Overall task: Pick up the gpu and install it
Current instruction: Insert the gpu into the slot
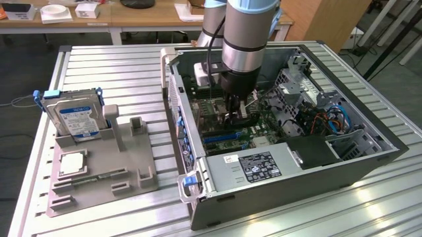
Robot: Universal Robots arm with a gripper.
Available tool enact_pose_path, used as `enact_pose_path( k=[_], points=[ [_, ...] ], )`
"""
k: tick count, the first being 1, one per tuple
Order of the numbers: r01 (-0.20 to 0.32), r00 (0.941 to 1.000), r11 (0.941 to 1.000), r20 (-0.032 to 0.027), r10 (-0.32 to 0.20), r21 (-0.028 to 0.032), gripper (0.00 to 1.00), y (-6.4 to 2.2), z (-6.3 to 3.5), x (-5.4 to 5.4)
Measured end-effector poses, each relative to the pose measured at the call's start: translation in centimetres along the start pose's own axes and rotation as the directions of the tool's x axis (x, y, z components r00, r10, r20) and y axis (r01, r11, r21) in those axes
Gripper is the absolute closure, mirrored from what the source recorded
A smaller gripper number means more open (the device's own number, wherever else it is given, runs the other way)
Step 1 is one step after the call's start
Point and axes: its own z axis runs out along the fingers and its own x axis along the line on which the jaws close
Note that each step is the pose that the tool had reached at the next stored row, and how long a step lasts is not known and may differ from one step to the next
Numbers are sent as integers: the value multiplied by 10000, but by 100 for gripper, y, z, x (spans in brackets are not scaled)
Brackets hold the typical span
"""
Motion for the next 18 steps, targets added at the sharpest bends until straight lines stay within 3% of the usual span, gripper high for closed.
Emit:
enact_pose_path(
  k=[18],
  points=[
    [-236, 9997, 9997, -22, 236, -17, 71, 19, 49, 69]
  ],
)
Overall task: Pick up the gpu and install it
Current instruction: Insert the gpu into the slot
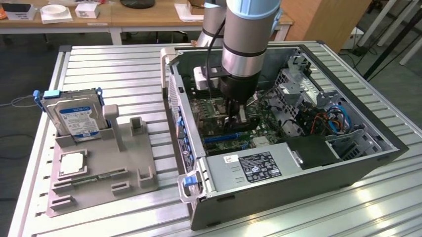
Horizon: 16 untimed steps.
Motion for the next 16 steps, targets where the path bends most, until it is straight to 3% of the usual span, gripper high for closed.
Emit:
enact_pose_path(
  k=[16],
  points=[
    [-90, 10000, 10000, -7, 90, -2, 71, 22, 21, 4]
  ],
)
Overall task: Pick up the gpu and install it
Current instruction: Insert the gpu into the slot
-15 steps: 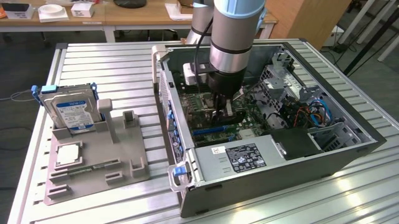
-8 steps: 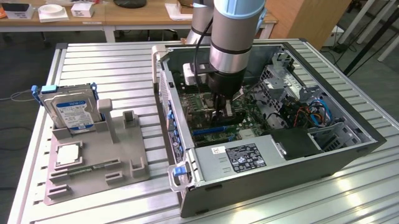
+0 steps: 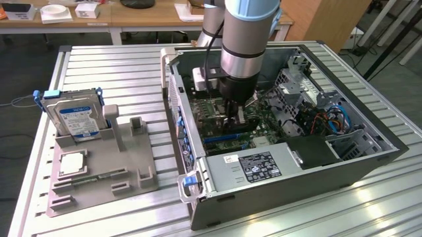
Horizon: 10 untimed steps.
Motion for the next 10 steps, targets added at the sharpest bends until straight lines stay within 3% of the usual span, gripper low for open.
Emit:
enact_pose_path(
  k=[10],
  points=[
    [1, 10000, 10000, -2, -1, -6, 71, 28, 26, 2]
  ],
)
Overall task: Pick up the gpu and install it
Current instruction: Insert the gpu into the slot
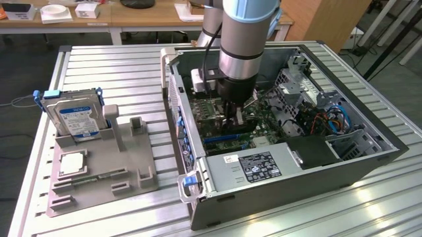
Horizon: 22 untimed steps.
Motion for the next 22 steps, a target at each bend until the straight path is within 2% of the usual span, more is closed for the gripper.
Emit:
enact_pose_path(
  k=[7, 22],
  points=[
    [2, 10000, 10000, -12, -2, -21, 71, 17, 26, 1],
    [3, 10000, 10000, -15, -3, -17, 71, 59, 55, -9]
  ],
)
